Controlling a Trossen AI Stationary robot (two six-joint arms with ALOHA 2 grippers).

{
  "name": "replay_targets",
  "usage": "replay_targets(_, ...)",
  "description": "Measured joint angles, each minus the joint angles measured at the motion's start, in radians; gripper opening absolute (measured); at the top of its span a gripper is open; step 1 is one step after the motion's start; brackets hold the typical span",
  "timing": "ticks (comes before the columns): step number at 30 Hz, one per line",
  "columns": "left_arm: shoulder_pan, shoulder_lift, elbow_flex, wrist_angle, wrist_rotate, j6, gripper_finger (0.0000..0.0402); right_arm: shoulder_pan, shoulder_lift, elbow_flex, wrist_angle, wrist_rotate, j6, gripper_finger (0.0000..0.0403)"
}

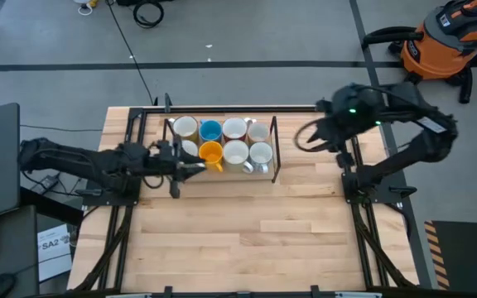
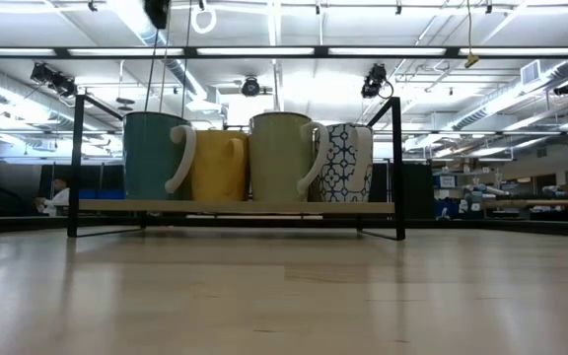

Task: Place coffee mugs
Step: Return to Home Position

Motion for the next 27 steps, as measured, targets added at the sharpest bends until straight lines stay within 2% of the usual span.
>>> replay_targets(7, 0.028, -0.204, 0.0, -0.294, 0.0, 0.023, 0.0112, 0.0, -0.258, -0.283, 0.145, 0.001, 0.079, 0.0105)
replay_targets(11, 0.028, -0.295, -0.003, -0.393, -0.016, 0.027, 0.0112, 0.0, -0.383, -0.418, 0.198, 0.001, 0.087, 0.0105)
replay_targets(16, 0.028, -0.387, -0.093, -0.37, -0.038, 0.041, 0.0112, 0.0, -0.501, -0.535, 0.287, 0.001, 0.096, 0.0105)
replay_targets(27, 0.029, -0.547, -0.391, -0.125, -0.038, 0.044, 0.0112, 0.0, -0.701, -0.674, 0.404, 0.001, 0.184, 0.0105)
